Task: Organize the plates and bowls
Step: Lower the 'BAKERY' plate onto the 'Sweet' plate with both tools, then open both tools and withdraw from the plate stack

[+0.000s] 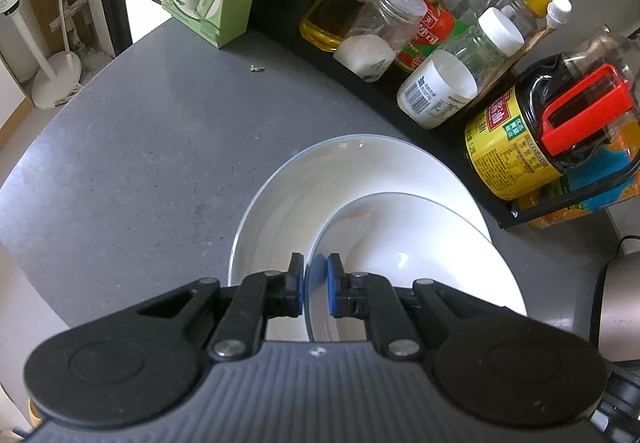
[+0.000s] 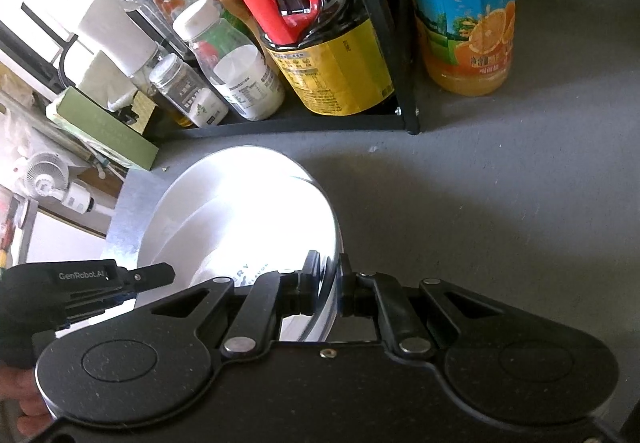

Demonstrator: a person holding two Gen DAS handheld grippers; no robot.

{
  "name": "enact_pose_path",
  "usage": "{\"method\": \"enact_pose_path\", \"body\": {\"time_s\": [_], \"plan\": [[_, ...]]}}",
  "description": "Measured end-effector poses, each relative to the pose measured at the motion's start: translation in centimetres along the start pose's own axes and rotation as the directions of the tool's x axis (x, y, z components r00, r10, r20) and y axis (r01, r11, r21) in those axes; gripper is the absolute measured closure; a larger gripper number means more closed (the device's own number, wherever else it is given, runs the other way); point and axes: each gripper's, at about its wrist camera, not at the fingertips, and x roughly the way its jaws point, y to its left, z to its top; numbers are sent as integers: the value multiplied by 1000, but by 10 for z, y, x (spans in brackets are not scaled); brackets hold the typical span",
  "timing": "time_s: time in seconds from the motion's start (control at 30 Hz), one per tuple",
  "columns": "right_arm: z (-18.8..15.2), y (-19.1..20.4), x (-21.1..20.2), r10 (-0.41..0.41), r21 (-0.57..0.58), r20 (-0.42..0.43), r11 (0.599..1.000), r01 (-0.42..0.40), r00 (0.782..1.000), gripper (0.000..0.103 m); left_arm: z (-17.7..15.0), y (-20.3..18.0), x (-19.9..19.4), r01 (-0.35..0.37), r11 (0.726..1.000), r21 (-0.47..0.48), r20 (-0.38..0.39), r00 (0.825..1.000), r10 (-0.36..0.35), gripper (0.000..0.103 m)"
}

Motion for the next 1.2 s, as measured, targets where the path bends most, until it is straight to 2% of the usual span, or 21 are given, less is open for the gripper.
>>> {"method": "enact_pose_path", "body": {"time_s": [0.33, 0.6, 0.7, 0.83, 1.2], "plan": [[-5, 6, 10, -22, -60, -30, 998, 20, 999, 90, 0, -11, 5, -63, 994, 88, 40, 997, 60, 90], [-3, 11, 21, -34, -80, -57, 996, 30, 998, 84, -4, -17, 12, -135, 975, 175, 83, 989, 122, 88], [-3, 11, 23, -49, -77, -59, 996, 44, 997, 76, -1, -17, 13, -142, 973, 183, 93, 988, 127, 87], [-2, 2, 25, -58, -41, -67, 998, 55, 996, 59, 0, -20, 14, -153, 968, 198, 97, 986, 136, 86], [-6, -12, 7, -26, 5, -57, 1000, 26, 998, 55, -1, -25, 11, -188, 958, 215, 106, 980, 168, 86]]}}
